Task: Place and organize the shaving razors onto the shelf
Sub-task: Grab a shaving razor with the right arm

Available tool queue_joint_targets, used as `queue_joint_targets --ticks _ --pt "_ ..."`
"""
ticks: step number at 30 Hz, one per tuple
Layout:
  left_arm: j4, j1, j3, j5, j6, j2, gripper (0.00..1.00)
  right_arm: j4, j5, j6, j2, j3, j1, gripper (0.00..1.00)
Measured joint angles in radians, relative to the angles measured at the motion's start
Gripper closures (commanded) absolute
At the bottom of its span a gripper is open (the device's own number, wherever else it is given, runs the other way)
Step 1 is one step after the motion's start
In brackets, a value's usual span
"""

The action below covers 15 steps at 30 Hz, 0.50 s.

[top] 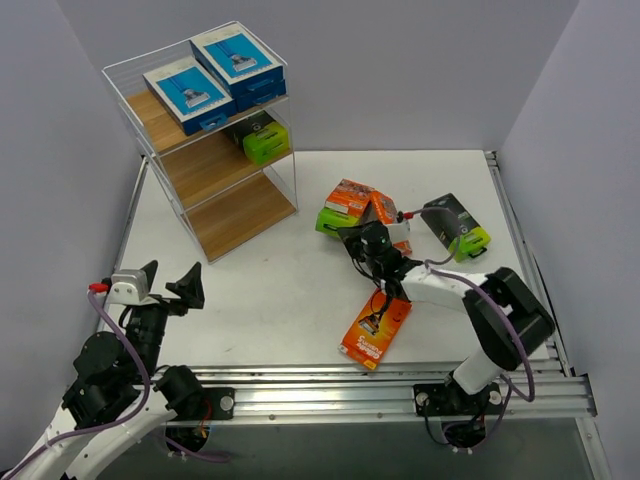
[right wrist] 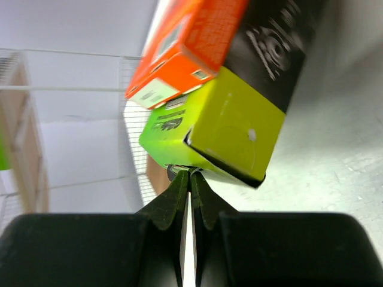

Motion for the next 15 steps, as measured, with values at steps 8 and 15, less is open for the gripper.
queue_joint_targets --ticks 8,15 --pt "-0.001 0.000 0.000 -0.002 0.002 0.034 0.04 -0.166 -0.137 -0.131 -0.293 -0.027 -0.103 1.00" --pt "-0.001 0.000 0.000 -0.005 0.021 0.049 0.04 -0.283 -0.301 -0.196 -0.428 -0.088 -0.188 1.00"
